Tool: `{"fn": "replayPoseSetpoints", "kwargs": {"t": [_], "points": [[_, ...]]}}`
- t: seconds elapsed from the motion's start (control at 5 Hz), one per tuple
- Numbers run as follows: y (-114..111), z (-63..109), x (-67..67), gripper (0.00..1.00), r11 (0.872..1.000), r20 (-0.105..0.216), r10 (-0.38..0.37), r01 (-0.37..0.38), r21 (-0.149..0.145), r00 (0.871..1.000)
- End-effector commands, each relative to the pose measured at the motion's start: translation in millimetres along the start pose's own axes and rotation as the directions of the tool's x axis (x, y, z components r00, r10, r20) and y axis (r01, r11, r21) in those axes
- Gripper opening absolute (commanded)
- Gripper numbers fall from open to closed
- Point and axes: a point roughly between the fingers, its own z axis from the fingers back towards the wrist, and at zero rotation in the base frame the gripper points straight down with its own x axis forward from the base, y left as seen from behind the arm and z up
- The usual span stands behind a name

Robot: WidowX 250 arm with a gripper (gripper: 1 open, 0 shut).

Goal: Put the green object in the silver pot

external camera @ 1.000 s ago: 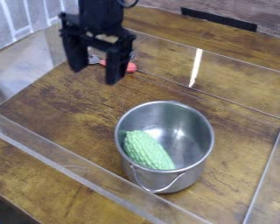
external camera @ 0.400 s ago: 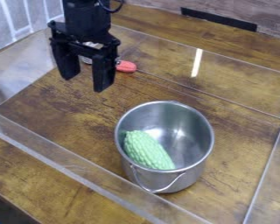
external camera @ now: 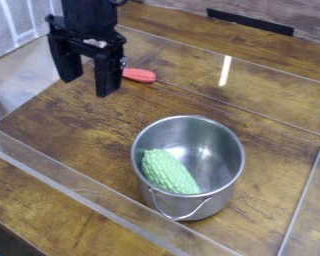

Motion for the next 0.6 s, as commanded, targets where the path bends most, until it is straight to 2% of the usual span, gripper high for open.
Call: {"fn": "replayPoseSetpoints", "kwargs": {"t": [0.0,0.2,0.4], "points": [[-5.7,17.6,10.0,1.0,1.0,0.056,-0.002,0.001,0.023,0.998],[-15.4,15.2,12.5,1.0,1.0,0.048,-0.009,0.008,0.022,0.999],[-23.1,0.5,18.1,1.0,0.999,0.035,-0.035,0.035,0.016,0.999]]}}
